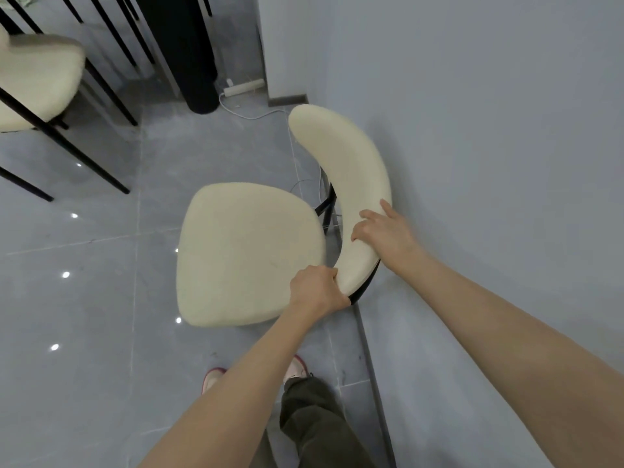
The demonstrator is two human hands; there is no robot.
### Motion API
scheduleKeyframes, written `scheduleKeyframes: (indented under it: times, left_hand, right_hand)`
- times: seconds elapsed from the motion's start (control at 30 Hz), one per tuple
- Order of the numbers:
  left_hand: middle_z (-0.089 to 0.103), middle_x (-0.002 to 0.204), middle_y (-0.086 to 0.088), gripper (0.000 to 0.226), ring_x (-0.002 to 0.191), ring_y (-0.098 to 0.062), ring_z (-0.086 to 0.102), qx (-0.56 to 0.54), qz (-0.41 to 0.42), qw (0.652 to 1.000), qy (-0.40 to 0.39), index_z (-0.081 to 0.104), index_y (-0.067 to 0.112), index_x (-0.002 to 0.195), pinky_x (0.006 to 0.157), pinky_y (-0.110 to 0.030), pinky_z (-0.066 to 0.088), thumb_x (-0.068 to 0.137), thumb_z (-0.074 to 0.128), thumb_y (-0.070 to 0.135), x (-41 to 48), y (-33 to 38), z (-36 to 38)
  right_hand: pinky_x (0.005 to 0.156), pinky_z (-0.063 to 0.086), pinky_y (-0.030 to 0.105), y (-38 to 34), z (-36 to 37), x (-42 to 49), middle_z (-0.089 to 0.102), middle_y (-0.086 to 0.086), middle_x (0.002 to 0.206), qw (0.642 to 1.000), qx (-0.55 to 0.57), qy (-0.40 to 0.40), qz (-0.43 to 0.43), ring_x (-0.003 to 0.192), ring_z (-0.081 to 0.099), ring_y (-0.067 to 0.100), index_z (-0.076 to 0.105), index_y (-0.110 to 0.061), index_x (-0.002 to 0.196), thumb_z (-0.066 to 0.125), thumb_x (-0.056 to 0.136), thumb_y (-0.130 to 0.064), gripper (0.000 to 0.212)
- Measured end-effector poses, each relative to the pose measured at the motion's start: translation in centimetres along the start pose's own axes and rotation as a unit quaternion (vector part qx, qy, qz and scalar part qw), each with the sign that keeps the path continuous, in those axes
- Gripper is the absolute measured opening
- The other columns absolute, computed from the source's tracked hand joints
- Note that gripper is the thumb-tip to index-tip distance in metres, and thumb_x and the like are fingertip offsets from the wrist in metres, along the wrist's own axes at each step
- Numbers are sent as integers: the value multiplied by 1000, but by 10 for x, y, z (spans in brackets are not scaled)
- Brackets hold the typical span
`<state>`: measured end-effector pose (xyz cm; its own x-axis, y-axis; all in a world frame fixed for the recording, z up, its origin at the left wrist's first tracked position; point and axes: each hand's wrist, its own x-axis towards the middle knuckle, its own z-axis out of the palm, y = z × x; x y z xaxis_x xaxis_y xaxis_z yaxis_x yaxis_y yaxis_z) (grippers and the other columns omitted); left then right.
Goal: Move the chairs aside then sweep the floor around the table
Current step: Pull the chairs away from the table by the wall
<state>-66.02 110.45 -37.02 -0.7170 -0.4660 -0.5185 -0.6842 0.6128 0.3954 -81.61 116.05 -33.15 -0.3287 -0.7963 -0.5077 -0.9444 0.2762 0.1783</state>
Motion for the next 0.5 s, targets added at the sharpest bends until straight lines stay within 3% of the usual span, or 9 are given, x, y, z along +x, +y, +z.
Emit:
scheduleKeyframes:
  times: [0.17, 0.33, 0.43, 0.5]
  left_hand:
    - [68, 92, -2, 38, 87, -25, 62, -14, 0, 1000, 14, 68, 20, 99, 65, -26, 43, 67, 70, 40, 9, 23, 10]
    - [67, 95, 1, 41, 91, -24, 63, -41, -2, 999, 19, 61, 22, 105, 65, -27, 39, 69, 67, 40, 3, 31, 18]
    - [67, 105, 4, 53, 98, -21, 62, -76, 10, 997, -28, 55, 29, 118, 69, -28, 42, 70, 70, 46, -1, 20, 11]
    - [67, 111, 7, 54, 101, -19, 61, -107, 14, 992, -64, 58, 30, 121, 75, -29, 47, 71, 71, 47, -5, 11, 1]
  right_hand:
    - [120, 2, 40, 16, 12, -1, 41, -9, 148, 1000, 0, 18, 16, 148, 11, 14, 48, -29, 137, 59, 86, -2, 59]
    - [119, 7, 34, 17, 22, -11, 36, -3, 150, 996, 49, 53, 45, 149, 10, 17, 47, -20, 138, 46, 94, 0, 49]
    - [114, 28, 35, 5, 21, -11, 46, 2, 141, 990, 99, 65, 78, 143, 28, 23, 56, -16, 130, 49, 89, 6, 47]
    - [98, 46, 35, 1, 13, -16, 51, 5, 132, 977, 166, 57, 118, 128, 46, 25, 59, -17, 126, 50, 85, 6, 48]
